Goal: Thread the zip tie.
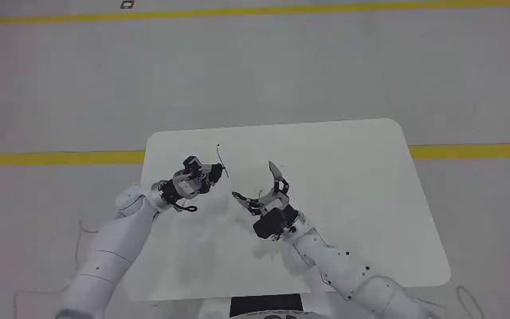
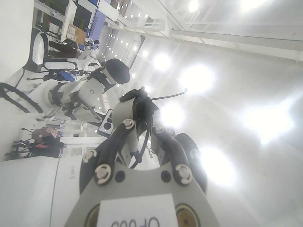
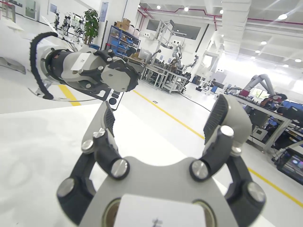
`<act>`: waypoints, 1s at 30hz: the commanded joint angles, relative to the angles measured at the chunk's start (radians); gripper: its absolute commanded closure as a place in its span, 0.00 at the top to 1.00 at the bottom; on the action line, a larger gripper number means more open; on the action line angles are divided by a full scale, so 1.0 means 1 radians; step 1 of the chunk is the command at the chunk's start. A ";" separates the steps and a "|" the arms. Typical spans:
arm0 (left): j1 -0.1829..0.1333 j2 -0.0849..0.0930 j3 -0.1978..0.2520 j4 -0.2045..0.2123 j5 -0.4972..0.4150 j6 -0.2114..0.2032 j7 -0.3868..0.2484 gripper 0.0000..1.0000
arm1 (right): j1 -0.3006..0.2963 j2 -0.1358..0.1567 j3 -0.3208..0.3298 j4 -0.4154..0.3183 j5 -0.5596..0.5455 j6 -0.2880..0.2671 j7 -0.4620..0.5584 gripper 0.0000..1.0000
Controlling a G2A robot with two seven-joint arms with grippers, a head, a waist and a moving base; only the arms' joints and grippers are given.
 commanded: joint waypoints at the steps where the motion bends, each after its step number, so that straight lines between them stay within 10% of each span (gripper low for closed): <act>1: -0.002 -0.002 0.008 -0.002 -0.006 -0.002 0.004 0.00 | 0.018 0.000 -0.014 0.002 0.000 0.000 0.014 1.00; 30: -0.013 -0.004 0.016 0.008 -0.007 -0.021 0.008 0.00 | 0.041 -0.008 -0.033 0.001 0.000 0.000 0.054 1.00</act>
